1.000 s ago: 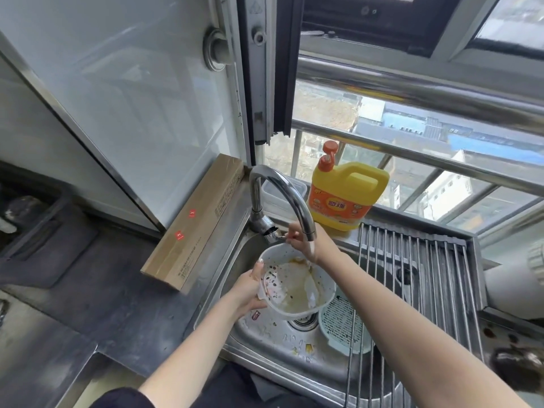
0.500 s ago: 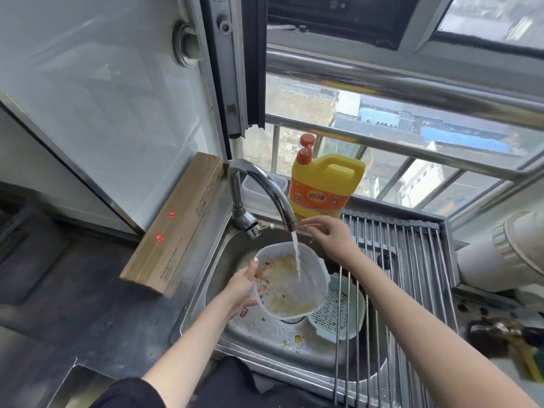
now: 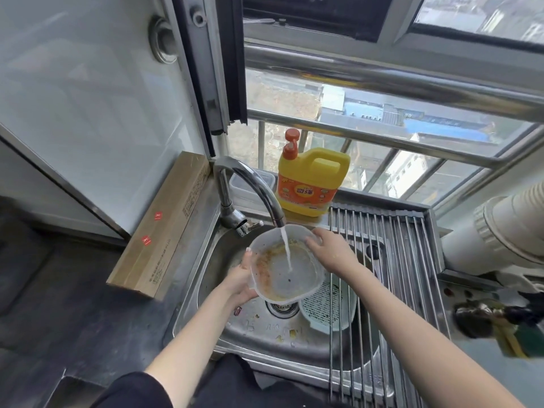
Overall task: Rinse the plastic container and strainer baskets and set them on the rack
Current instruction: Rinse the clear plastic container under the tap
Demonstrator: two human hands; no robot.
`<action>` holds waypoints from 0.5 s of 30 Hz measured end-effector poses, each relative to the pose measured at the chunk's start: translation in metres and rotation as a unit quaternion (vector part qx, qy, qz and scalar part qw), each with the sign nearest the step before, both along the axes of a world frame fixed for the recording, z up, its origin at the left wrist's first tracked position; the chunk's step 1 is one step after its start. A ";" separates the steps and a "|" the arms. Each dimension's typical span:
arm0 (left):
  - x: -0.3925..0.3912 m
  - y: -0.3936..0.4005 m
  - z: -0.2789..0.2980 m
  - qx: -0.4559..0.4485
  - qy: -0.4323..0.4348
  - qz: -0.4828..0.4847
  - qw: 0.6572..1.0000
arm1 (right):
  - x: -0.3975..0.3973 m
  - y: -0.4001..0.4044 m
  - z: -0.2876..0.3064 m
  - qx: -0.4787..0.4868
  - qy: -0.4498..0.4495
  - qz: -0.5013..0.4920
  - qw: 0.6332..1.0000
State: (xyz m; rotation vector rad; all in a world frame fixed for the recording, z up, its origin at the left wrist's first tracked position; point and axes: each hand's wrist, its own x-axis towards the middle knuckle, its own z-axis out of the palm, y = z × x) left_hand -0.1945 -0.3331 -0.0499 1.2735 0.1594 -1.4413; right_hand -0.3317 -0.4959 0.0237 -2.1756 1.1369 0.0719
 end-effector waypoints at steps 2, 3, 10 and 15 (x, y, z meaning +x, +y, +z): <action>-0.001 0.000 -0.002 0.005 0.005 0.018 1.000 | 0.004 0.002 0.001 -0.009 0.014 0.015 1.000; -0.002 0.001 -0.001 0.008 0.006 0.016 1.000 | 0.006 0.003 0.003 -0.008 0.017 0.018 1.000; 0.011 0.005 -0.007 0.047 -0.034 -0.042 0.997 | -0.003 0.007 -0.010 0.058 0.022 0.005 0.998; 0.013 0.005 -0.003 0.073 -0.036 -0.064 0.995 | -0.005 0.012 -0.012 0.091 0.017 0.001 0.996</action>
